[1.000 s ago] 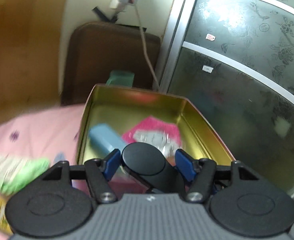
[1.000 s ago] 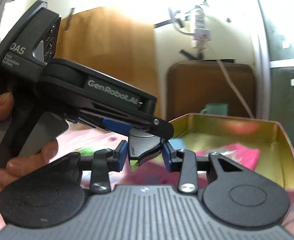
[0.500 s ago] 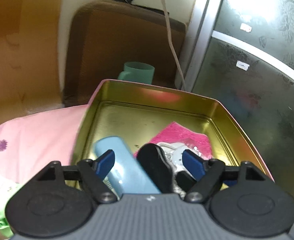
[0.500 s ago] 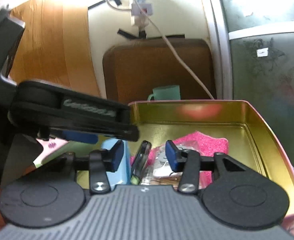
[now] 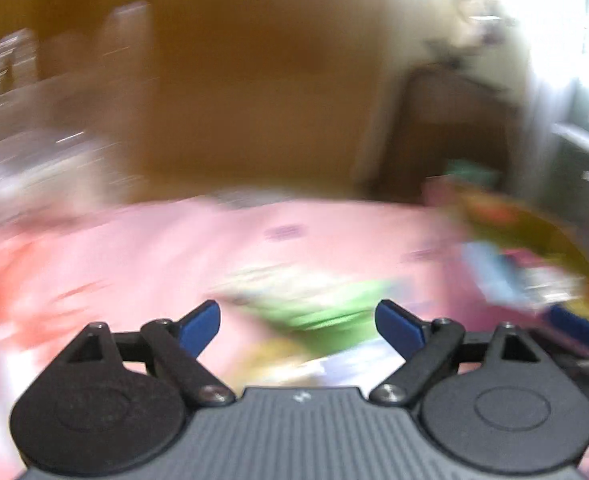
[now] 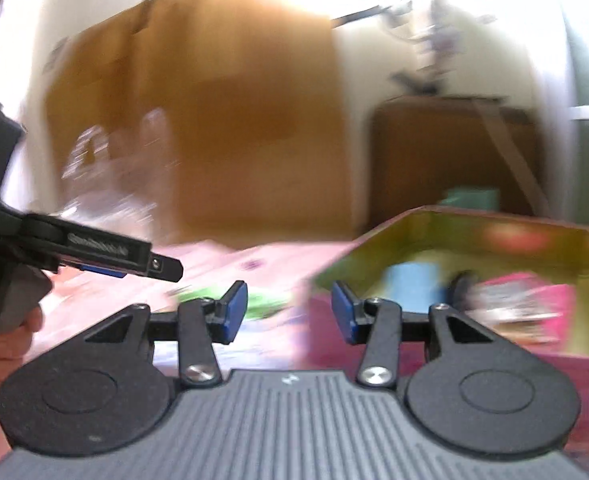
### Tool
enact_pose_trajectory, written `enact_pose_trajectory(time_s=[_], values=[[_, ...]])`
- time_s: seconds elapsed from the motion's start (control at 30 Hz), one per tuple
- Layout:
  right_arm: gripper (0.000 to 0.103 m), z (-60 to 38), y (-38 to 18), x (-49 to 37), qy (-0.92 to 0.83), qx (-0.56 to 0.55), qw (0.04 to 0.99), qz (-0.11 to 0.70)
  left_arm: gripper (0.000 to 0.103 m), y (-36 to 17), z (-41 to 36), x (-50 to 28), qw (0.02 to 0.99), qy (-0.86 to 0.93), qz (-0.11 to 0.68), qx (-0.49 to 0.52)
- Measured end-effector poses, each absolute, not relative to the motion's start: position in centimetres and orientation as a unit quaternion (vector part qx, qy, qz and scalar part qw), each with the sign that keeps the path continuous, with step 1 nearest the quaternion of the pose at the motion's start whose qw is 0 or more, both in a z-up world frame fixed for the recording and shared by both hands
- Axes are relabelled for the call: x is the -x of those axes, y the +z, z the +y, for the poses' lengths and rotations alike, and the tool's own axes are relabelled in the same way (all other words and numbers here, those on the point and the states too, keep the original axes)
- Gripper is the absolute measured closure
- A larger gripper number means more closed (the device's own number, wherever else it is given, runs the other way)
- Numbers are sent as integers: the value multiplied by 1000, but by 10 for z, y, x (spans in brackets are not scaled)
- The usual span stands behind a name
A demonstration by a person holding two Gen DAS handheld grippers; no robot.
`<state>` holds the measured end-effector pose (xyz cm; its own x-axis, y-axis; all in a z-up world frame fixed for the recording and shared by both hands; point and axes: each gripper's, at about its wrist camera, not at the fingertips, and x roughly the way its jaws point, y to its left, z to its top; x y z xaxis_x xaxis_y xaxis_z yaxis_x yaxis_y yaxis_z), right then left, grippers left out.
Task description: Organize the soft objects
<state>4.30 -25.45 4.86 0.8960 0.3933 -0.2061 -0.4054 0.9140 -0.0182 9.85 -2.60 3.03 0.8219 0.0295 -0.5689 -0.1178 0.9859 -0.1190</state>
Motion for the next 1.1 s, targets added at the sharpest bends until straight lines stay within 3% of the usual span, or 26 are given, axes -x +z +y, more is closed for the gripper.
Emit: enact_pose_trajectory(time_s=[0.23,0.3,0.37,0.47,0.63,0.7,0.77,0.8,0.97,1.1], values=[[50,-185,59,-111,261,77,947,170,14,-10,43,-98,924,172,331,79],[42,-163,61,-141,269,97,936,207,13,-10,44,-100,926,166,329,84],[28,-140,60,-172,262,125,923,254,11,-10,42,-101,926,165,331,81],[16,-115,46,-196,259,146,900,318,10,-9,42,-101,926,161,329,86],[10,-94,28,-216,234,159,888,362,9,-11,44,-97,927,156,328,92],[19,-100,28,-217,232,128,891,369,9,-11,45,-97,927,155,327,95],[60,-107,32,-215,233,119,895,362,8,-11,46,-97,928,154,325,99],[60,-113,35,-216,235,105,894,366,8,-10,47,-97,928,153,325,100],[83,-139,57,-210,234,34,913,333,6,-10,48,-97,928,150,325,102],[83,-153,77,-185,278,-49,909,306,6,-10,47,-97,928,149,327,100]])
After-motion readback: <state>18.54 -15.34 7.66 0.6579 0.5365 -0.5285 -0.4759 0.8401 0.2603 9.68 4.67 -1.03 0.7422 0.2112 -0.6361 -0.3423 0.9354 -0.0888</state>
